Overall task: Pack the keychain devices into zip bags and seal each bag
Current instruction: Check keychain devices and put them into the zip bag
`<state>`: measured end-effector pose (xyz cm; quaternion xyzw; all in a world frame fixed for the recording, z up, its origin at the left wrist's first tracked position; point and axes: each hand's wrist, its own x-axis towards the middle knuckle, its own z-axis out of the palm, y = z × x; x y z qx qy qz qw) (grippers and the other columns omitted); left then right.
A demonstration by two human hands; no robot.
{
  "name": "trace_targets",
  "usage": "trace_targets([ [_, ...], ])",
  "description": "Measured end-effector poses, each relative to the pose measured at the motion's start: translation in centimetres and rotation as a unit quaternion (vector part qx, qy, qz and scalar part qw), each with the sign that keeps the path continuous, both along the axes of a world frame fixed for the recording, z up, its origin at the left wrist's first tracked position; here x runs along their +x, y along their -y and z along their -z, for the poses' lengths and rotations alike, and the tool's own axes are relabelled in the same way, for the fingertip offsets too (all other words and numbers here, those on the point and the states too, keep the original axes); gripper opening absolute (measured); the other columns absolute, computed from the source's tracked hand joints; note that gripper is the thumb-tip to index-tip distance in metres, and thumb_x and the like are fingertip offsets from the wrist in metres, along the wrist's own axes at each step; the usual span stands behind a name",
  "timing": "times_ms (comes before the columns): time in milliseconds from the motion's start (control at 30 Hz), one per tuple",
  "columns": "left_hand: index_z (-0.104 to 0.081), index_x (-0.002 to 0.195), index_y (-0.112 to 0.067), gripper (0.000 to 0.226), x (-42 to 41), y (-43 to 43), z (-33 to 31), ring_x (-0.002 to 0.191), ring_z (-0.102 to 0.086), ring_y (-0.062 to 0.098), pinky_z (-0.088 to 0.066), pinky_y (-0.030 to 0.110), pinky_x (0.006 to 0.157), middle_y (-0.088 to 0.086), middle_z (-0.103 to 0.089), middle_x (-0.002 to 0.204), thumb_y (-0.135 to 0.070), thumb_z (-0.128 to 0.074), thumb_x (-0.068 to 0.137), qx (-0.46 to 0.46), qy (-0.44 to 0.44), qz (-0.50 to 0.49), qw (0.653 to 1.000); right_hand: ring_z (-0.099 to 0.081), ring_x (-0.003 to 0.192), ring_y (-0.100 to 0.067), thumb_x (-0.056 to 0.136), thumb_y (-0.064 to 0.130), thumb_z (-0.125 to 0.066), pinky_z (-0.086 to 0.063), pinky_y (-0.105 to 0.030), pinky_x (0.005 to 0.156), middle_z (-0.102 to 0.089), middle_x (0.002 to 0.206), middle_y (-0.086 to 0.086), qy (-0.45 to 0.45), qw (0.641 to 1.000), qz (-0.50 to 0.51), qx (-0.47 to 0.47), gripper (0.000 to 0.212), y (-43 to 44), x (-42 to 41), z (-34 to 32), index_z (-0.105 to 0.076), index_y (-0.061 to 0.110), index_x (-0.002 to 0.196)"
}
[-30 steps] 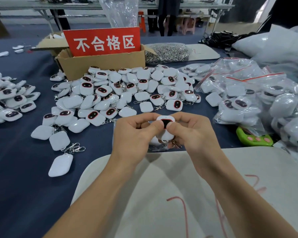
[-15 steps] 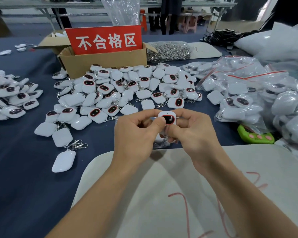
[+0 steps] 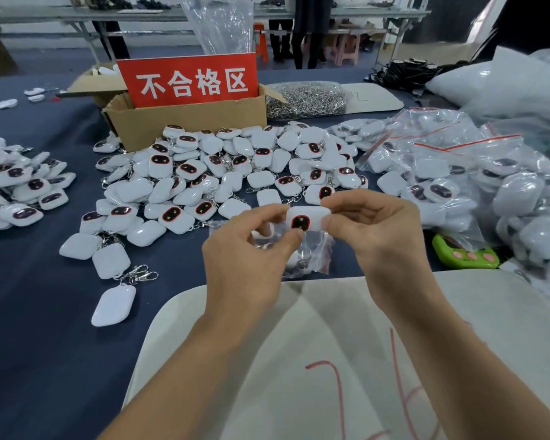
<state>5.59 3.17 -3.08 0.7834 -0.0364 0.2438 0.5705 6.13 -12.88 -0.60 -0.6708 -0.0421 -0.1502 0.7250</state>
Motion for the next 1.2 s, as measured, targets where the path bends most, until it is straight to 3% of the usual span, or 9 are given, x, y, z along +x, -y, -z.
trace_targets([
  [233,-0.079,0.099,-0.045,0.024,0.1,-0.2,-0.2,0.067,-0.062,0.005,-0.055,0.028,0.07,-0.015,-0.074,0.078,-0.025,-0.081,0.085,-0.036,-0.021,0.056,0.998,-0.074,0.072,-0.014,0.081,-0.017,-0.072,-0.057,-0.021,0.071,-0.079,0.079,-0.004,0.039,0.999,-0.005,-0.027,0.035,-0.2,0.0,0.3,-0.08,0.016,0.085],
  [400,-0.081,0.097,-0.04,0.026,0.3,0.0,-0.4,0.059,-0.062,0.004,-0.051,0.015,0.061,-0.007,-0.077,0.078,-0.016,-0.078,0.09,-0.177,-0.067,0.092,0.978,-0.07,0.078,-0.012,0.075,-0.005,-0.074,-0.057,-0.024,0.066,-0.078,0.093,0.009,0.061,0.989,-0.009,-0.134,0.044,-0.1,-0.1,0.5,-0.081,0.033,0.097],
  [500,-0.084,0.093,-0.036,0.025,0.6,-0.1,-0.4,0.057,-0.058,0.01,-0.051,0.018,0.059,-0.001,-0.077,0.077,-0.013,-0.076,0.092,-0.211,-0.087,0.087,0.97,-0.074,0.092,-0.014,0.068,0.005,-0.075,-0.061,-0.034,0.07,-0.076,0.111,0.017,0.05,0.981,-0.047,-0.182,0.04,0.1,-0.1,0.7,-0.083,0.03,0.098],
  [700,-0.083,0.097,-0.039,0.02,0.1,-0.2,-0.6,0.061,-0.053,0.009,-0.046,0.02,0.059,-0.008,-0.065,0.065,-0.048,-0.075,0.081,-0.14,-0.056,0.142,0.978,-0.075,0.081,-0.034,0.085,0.014,-0.077,-0.061,-0.056,0.072,-0.081,0.086,-0.002,0.061,0.988,-0.045,-0.134,0.017,0.2,-0.1,0.5,-0.085,0.024,0.097],
  [767,-0.082,0.088,-0.041,0.008,0.0,0.0,-0.6,0.06,-0.051,0.009,-0.044,0.022,0.058,-0.008,-0.062,0.063,-0.044,-0.078,0.081,-0.12,-0.051,0.141,0.981,-0.068,0.065,-0.039,0.088,0.016,-0.074,-0.057,-0.049,0.058,-0.076,0.074,-0.011,0.04,0.993,-0.062,-0.09,0.012,0.3,0.1,0.4,-0.084,0.016,0.095],
  [833,-0.079,0.076,-0.039,0.011,0.0,0.2,-0.5,0.055,-0.047,0.008,-0.041,0.018,0.054,-0.003,-0.057,0.056,-0.037,-0.076,0.086,-0.095,-0.045,0.118,0.987,-0.057,0.051,-0.028,0.087,0.021,-0.073,-0.047,-0.034,0.049,-0.068,0.063,-0.018,0.014,0.996,-0.055,-0.072,0.012,0.1,0.1,0.4,-0.082,0.015,0.091],
  [900,-0.078,0.073,-0.037,0.014,-0.1,0.3,-0.4,0.05,-0.047,0.008,-0.04,0.018,0.05,0.008,-0.058,0.057,-0.04,-0.074,0.087,-0.075,-0.054,0.094,0.991,-0.064,0.056,-0.021,0.083,0.022,-0.077,-0.051,-0.03,0.055,-0.074,0.067,-0.005,0.018,0.995,-0.014,-0.099,0.01,-0.1,0.0,0.4,-0.081,0.02,0.092],
  [1033,-0.075,0.07,-0.032,0.022,-0.2,0.3,-0.4,0.044,-0.052,0.002,-0.041,0.014,0.047,-0.001,-0.062,0.053,-0.039,-0.074,0.09,-0.063,-0.067,0.057,0.994,-0.069,0.083,-0.011,0.077,0.013,-0.082,-0.057,-0.024,0.076,-0.074,0.092,0.019,0.095,0.966,0.026,-0.239,0.036,0.3,-0.6,0.1,-0.078,0.029,0.11],
  [1200,-0.067,0.056,-0.024,0.04,-0.1,0.3,-0.6,0.043,-0.049,0.007,-0.039,0.014,0.046,-0.004,-0.06,0.048,-0.036,-0.073,0.094,-0.075,-0.082,0.063,0.992,-0.064,0.093,0.005,0.079,0.009,-0.084,-0.049,-0.013,0.086,-0.072,0.11,0.024,0.122,0.93,0.028,-0.347,0.047,0.4,-1.0,0.2,-0.076,0.03,0.12],
])
